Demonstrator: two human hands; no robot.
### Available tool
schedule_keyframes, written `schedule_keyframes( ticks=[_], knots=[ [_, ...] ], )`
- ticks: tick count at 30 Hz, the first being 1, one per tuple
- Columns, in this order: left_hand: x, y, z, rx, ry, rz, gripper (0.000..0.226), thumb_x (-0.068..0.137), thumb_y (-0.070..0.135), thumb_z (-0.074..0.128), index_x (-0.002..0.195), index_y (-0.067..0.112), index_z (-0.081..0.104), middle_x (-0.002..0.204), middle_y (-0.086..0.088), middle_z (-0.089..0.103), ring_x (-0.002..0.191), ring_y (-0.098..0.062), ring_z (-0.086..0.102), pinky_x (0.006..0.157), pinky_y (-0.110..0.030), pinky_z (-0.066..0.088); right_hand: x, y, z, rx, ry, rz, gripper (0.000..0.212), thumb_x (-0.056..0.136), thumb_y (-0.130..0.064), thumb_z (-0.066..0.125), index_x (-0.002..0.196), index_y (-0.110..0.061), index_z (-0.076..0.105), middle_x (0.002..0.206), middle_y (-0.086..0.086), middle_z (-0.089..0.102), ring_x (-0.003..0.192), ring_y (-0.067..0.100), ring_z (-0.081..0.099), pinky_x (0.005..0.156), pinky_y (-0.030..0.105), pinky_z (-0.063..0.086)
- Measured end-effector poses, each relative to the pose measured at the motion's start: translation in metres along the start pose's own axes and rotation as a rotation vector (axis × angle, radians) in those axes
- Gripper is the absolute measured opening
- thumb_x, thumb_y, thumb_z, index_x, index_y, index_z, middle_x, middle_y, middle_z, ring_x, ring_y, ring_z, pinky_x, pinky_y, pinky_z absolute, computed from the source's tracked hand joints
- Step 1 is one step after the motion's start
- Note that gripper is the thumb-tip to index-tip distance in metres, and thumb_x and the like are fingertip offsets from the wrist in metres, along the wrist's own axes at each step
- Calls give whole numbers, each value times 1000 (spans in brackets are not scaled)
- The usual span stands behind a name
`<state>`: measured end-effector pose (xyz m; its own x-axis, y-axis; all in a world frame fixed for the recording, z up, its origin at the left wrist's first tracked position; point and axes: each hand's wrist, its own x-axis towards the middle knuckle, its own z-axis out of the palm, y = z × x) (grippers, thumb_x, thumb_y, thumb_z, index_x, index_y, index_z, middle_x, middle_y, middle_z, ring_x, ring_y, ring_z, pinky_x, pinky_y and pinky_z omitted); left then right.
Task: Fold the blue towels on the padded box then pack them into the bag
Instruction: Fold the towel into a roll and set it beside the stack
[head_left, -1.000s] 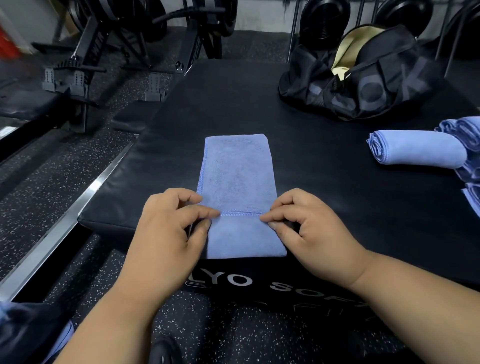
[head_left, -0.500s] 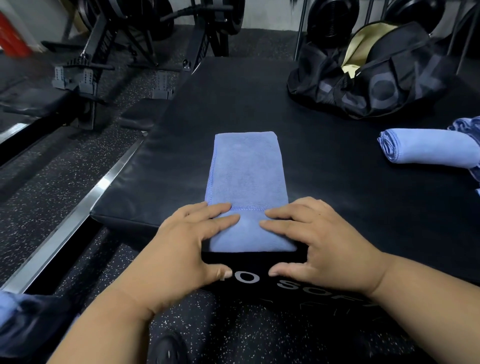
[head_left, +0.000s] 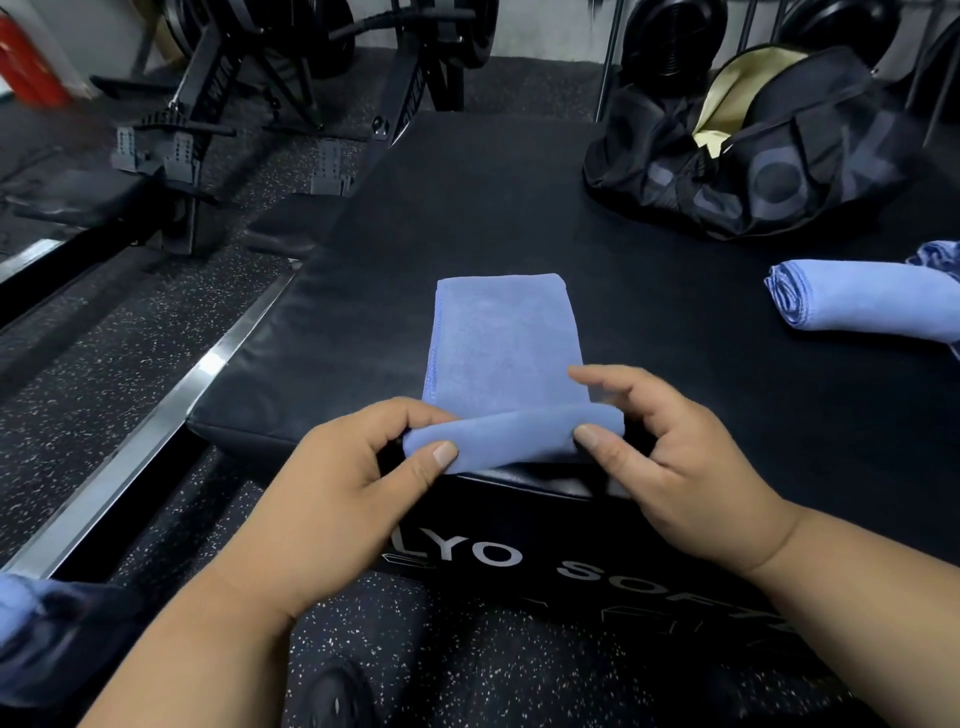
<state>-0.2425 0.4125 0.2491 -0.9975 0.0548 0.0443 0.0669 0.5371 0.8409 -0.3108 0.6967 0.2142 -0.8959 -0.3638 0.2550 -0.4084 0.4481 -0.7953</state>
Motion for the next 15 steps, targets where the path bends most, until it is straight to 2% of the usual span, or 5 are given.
schedule_keyframes(
  ticks=[3, 6, 8, 11, 15],
  knots=[
    [3, -1, 3, -29, 73, -28, 12, 100, 38, 65, 109, 37, 74, 108, 17, 76, 102, -8, 71, 90, -39, 55, 2, -9, 0, 135, -2, 109, 33, 93, -48, 64, 126, -52, 61, 83, 8, 61, 65, 24, 60, 70, 34, 54],
    [8, -6, 6, -43, 128, -62, 23, 96, 58, 66, 112, 42, 71, 103, 15, 73, 96, -6, 68, 87, -33, 53, 3, -13, 2, 158, 5, 177, 24, 92, -49, 65, 116, -52, 65, 77, 12, 58, 66, 30, 59, 67, 36, 53],
    [9, -7, 8, -91, 115, -90, 38, 84, 67, 70, 117, 48, 68, 102, 10, 72, 92, -10, 67, 85, -31, 54, 4, -11, 3, 137, 1, 186, 17, 96, -43, 67, 113, -49, 68, 78, 6, 62, 67, 22, 59, 68, 38, 55],
    [9, -5, 10, -183, 66, -135, 57, 74, 57, 85, 126, 50, 64, 113, 2, 72, 100, -27, 69, 92, -42, 59, 6, -6, 3, 99, 18, 195, 13, 99, -37, 67, 110, -45, 70, 91, -18, 70, 80, 5, 64, 74, 18, 49],
    [15, -6, 14, -128, 120, -165, 36, 87, 36, 83, 119, 45, 68, 103, 5, 74, 90, -22, 70, 89, -46, 59, 8, -4, 7, 25, 107, 206, 13, 99, -38, 67, 111, -43, 71, 104, -22, 65, 97, 4, 63, 82, 10, 43]
  ],
)
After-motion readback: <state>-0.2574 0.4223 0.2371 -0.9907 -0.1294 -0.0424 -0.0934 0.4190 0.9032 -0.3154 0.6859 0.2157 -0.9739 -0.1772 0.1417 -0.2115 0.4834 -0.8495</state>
